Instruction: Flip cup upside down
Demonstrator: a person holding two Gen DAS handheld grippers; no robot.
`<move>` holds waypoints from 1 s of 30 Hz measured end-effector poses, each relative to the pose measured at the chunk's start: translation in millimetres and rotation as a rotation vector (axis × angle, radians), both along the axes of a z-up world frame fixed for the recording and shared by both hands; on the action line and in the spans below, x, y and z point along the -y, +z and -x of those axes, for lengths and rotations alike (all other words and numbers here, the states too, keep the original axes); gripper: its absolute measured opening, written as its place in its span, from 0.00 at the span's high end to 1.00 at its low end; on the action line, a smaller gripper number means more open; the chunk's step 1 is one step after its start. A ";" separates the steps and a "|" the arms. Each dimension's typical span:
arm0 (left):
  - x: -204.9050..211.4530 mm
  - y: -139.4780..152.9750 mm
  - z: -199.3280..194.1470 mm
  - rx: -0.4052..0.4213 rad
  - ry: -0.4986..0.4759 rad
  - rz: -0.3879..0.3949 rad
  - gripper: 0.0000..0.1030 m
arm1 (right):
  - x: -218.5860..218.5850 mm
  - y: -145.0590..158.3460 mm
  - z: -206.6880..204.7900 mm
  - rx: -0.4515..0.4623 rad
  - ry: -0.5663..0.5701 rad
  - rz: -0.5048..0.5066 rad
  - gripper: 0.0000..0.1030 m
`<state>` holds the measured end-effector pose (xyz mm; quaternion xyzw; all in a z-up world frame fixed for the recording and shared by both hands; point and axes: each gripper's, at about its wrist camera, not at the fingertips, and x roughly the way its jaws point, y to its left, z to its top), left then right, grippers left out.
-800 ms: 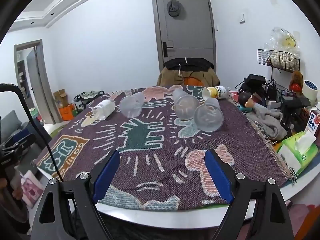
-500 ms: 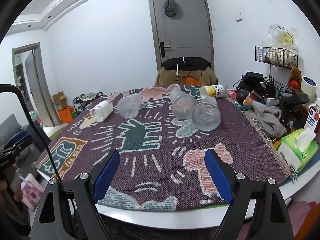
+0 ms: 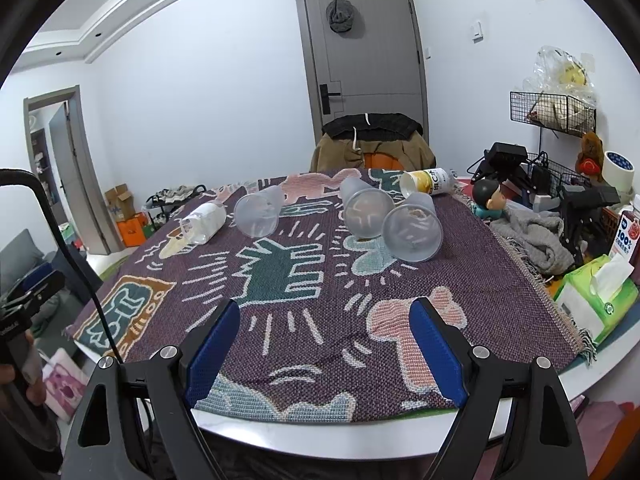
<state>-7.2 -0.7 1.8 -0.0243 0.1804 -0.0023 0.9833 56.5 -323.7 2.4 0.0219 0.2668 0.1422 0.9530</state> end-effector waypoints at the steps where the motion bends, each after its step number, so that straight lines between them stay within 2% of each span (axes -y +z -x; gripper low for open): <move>1: 0.1 -0.1 -0.1 -0.001 0.001 0.001 0.00 | -0.1 0.5 -0.3 0.001 -0.002 0.000 0.16; 30: 0.6 0.6 -2.1 0.001 0.004 0.007 0.00 | 0.5 -0.7 0.6 -0.001 -0.005 -0.005 0.16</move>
